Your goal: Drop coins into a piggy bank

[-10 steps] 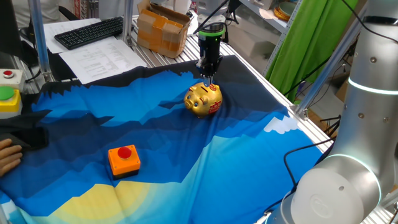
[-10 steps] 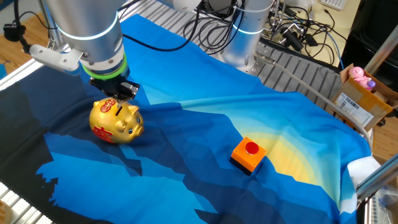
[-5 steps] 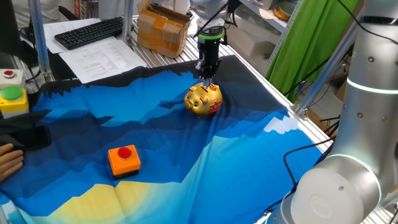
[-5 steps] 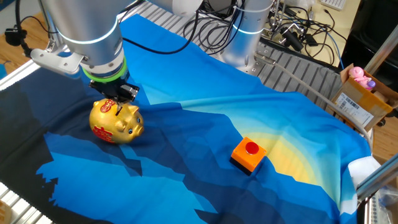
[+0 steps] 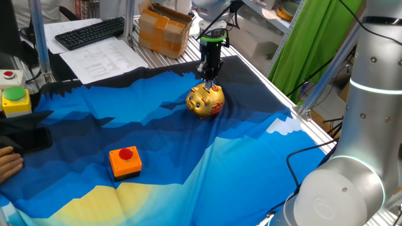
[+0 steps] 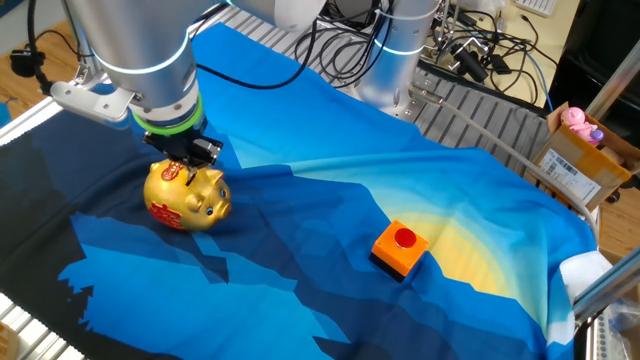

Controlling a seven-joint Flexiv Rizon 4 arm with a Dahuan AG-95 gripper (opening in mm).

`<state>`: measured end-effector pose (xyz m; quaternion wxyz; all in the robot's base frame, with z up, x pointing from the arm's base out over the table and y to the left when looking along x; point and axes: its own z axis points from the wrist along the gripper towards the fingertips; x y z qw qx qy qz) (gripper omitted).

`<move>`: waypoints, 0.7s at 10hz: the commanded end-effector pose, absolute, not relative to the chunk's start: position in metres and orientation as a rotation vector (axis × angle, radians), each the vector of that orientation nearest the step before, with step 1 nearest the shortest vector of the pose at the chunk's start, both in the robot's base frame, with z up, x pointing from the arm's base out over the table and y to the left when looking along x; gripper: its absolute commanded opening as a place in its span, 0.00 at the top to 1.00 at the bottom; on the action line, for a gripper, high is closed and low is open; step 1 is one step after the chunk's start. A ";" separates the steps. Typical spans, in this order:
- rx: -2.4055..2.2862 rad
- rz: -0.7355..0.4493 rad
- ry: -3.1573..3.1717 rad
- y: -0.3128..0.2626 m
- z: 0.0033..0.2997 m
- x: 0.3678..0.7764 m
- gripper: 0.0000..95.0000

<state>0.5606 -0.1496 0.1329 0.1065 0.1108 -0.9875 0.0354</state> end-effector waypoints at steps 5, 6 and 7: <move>0.314 0.105 -2.904 -0.150 0.133 0.561 0.60; 0.313 0.106 -2.904 -0.151 0.133 0.561 0.60; 0.313 0.105 -2.904 -0.151 0.133 0.561 0.60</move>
